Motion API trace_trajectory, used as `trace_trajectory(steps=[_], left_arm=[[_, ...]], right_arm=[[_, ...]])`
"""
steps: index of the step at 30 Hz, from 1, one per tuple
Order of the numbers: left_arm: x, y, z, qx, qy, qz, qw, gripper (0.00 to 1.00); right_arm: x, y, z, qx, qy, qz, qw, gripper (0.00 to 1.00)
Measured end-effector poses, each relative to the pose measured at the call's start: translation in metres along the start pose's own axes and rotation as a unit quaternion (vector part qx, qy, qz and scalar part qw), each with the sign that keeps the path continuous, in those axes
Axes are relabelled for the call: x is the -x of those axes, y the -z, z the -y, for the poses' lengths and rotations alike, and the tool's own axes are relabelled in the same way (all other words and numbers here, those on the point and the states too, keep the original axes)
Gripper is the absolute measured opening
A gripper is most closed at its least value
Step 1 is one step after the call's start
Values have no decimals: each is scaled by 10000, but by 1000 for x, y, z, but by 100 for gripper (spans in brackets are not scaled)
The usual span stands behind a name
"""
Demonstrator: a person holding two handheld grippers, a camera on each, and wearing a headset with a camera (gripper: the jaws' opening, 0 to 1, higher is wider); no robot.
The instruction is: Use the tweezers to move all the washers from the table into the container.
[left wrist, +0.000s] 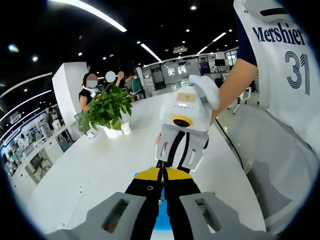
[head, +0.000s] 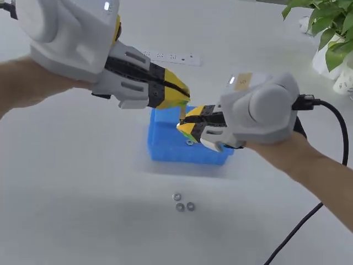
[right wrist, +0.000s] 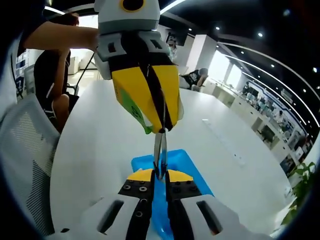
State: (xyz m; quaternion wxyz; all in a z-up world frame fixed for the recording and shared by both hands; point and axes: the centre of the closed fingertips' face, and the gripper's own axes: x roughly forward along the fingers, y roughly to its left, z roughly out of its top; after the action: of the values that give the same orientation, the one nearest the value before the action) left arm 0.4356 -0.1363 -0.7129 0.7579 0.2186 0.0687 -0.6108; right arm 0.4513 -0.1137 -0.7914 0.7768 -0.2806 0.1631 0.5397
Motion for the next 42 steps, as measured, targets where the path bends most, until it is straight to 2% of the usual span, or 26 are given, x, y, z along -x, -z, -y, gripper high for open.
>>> trace_trajectory(steps=[1, 4, 5, 6, 7, 8, 9, 10, 11, 12, 15, 19, 25, 27, 33, 37, 42], left_arm=[[-3, 6, -4, 24, -10, -33, 10000, 5], [-8, 15, -11, 158, -47, -59, 9998, 5], [-10, 16, -12, 205, -53, -36, 9998, 5], [-12, 21, -15, 175, -101, -99, 9997, 5], [-14, 29, -15, 345, -27, -195, 9992, 5], [-17, 27, -9, 475, 73, -142, 9987, 5], [-20, 24, -9, 504, 84, 28, 9987, 5], [-22, 30, -11, 518, 26, -10, 9987, 5], [-25, 36, -12, 554, -19, -106, 9984, 5], [-28, 35, -9, 598, -13, -91, 9982, 5], [-31, 38, -6, 622, 5, -85, 9980, 5], [-32, 45, -9, 628, -47, -146, 9979, 5], [-27, 51, -17, 618, -235, -235, 9975, 5], [-24, 48, -16, 659, -285, -174, 9973, 5], [-15, 20, -12, 447, -377, 43, 9983, 5], [-4, 13, -8, 374, -397, 62, 9985, 5], [9, -2, 8, 235, -280, 167, 9992, 5]], right_arm=[[-2, 4, 2, -35, 5, -32, 10000, 9], [-7, 13, 9, -293, 12, -17, 9996, 9], [-8, 20, 14, -302, 127, -143, 9994, 1], [-12, 21, 16, -362, 162, -68, 9992, 1], [-15, 26, 16, -388, 109, -64, 9992, 1], [-17, 27, 15, -396, 81, -42, 9992, 1], [-20, 29, 14, -353, 56, -84, 9993, 2], [-21, 35, 18, -288, 144, -234, 9992, 2], [-23, 39, 16, -422, 78, -253, 9988, 2], [-24, 40, 15, -545, 52, -228, 9982, 2], [-23, 43, 13, -480, 58, -237, 9986, 2], [-20, 45, 14, -562, 94, -235, 9981, 2], [-14, 52, 14, -686, 163, -364, 9968, 2], [-11, 50, 13, -670, 176, -370, 9969, 3], [-3, 34, 9, -620, 208, -279, 9975, 7], [2, 24, 6, -442, 205, -230, 9985, 9], [8, 1, -3, -299, 96, 77, 9995, 12]])
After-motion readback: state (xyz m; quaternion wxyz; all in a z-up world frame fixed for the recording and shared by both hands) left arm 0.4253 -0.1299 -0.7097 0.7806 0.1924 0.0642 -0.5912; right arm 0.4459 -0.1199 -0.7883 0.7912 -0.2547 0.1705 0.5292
